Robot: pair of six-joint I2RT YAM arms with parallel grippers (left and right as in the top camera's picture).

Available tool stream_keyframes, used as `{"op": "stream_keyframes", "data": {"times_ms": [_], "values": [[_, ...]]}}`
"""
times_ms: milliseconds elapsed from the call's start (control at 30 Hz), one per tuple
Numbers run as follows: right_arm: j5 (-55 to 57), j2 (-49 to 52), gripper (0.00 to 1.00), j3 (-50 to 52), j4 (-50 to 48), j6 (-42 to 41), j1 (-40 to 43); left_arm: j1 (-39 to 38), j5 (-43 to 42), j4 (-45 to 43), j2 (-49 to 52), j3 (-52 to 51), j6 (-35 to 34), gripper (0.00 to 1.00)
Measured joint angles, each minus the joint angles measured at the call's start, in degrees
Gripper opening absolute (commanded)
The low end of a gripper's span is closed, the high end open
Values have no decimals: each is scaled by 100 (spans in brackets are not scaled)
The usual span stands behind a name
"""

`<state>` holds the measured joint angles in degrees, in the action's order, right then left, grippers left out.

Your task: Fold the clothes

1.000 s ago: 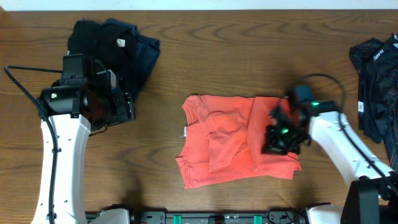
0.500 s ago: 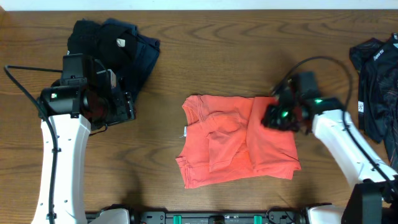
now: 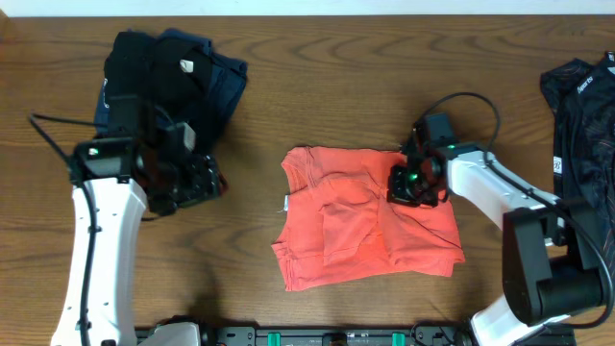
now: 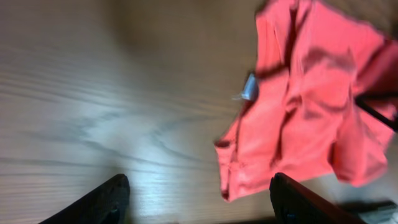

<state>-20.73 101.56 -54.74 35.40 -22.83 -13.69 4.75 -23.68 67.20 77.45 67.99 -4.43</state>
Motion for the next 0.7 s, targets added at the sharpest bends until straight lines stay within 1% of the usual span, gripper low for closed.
{"op": "stream_keyframes", "data": {"times_ms": [100, 167, 267, 367, 533, 700], "values": [[22, 0, 1, -2, -42, -9, -96, -149, -417, -385, 0, -612, 7, 74], [22, 0, 1, -2, -46, -20, -114, -310, -706, -809, 2, -1075, 2, 74], [31, 0, 1, -2, -50, -22, -118, -649, -1128, -1698, 2, -1878, -35, 74], [37, 0, 1, -4, -50, -22, -118, -966, -1344, -2490, 4, -2485, -162, 74], [39, 0, 1, -4, -50, -22, -118, -1405, -1443, -3399, 72, -3056, -487, 75], [39, 0, 1, -4, -50, -22, -118, -1639, -1222, -4052, 481, -3171, -920, 74]]}}
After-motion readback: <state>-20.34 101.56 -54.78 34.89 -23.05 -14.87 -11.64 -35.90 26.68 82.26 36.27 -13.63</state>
